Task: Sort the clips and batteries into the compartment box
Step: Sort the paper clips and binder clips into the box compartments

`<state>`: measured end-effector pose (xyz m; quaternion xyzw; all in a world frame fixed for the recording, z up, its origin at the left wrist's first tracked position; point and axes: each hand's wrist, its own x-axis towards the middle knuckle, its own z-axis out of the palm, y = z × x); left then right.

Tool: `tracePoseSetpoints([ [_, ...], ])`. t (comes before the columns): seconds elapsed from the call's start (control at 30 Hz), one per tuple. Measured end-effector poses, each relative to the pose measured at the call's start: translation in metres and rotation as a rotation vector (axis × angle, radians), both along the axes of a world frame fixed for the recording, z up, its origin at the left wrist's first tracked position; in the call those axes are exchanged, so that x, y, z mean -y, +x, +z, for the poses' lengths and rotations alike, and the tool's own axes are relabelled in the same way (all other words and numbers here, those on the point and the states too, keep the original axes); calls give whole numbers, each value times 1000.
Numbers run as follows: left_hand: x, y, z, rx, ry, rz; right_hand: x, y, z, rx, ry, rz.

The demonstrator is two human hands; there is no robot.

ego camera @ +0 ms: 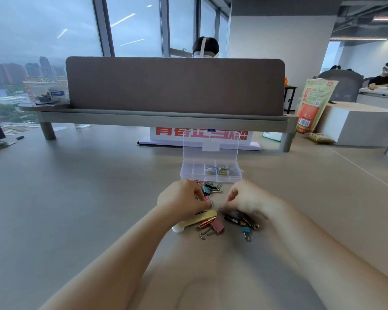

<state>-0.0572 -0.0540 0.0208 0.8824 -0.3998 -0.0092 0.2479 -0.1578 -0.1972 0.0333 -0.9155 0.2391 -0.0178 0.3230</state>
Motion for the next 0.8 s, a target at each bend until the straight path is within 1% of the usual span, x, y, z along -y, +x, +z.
tracePoseSetpoints([
  [0.1,3,-4,-2,97,72,4,-3,3,-1,-66,-116,-7],
  [0.2,5,-6,-2,126,100,-9,-3,6,-5,-89,-182,-23],
  [0.3,6,-7,-2,162,136,-31,-4,11,-12,-115,-301,-49],
  [0.4,7,-4,-4,151,152,-45,-8,14,-13,-126,-428,-25],
  [0.5,9,0,-6,128,184,-43,-10,15,-13,-152,-478,1],
  [0.67,10,2,-10,97,201,-44,-9,14,-11,-170,-412,38],
  [0.73,11,4,-11,64,182,-51,-7,13,-8,-121,-316,11],
  [0.77,11,4,-11,26,154,-50,-7,12,-7,-77,-238,-13],
  [0.8,10,4,-8,-40,110,-48,-6,12,-5,-23,-117,-54],
])
